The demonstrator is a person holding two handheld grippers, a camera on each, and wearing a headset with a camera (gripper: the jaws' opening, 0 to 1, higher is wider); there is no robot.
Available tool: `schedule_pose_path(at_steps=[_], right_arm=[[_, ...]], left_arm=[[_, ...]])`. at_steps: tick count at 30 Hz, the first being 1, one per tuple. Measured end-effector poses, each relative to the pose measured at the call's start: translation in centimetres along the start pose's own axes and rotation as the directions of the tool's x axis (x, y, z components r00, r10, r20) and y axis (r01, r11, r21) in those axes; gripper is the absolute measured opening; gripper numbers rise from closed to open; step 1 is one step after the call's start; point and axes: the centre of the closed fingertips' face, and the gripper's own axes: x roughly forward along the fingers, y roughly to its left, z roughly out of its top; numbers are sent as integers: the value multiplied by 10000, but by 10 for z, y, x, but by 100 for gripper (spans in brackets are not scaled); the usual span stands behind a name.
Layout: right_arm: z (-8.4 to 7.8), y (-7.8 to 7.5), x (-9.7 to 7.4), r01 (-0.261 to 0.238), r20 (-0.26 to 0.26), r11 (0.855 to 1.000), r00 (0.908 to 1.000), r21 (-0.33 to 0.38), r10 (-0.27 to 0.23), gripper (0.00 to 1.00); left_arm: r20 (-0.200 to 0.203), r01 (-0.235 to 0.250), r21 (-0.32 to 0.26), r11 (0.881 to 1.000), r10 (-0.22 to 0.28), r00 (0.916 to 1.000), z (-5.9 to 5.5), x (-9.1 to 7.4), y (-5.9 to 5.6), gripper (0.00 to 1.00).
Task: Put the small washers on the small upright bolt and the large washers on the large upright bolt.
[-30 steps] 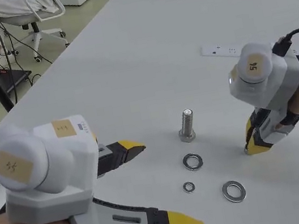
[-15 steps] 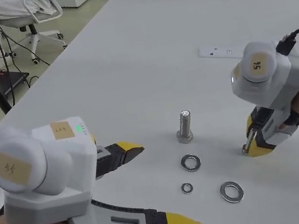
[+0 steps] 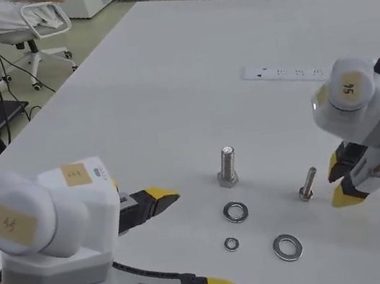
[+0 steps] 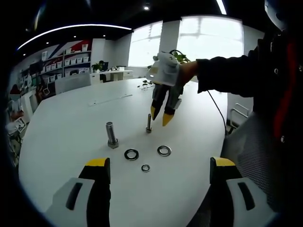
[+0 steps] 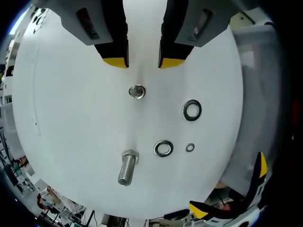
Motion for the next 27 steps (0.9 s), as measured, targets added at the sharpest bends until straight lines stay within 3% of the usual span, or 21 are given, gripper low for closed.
schedule_pose_path(at_steps=[14,22,27], right_arm=[[-4,40,-4,-48,154,9999,9999,164,46,27],[9,64,-5,-221,395,9998,9990,-6,221,27],[28,77,-5,-316,565,9986,9978,-421,340,28]], left_arm=[[93,43,107,9999,-44,9999,3,-1,-2,86],[171,29,180,9998,-32,9998,4,-2,-3,86],[212,-10,218,9998,6,9998,5,-3,-4,86]])
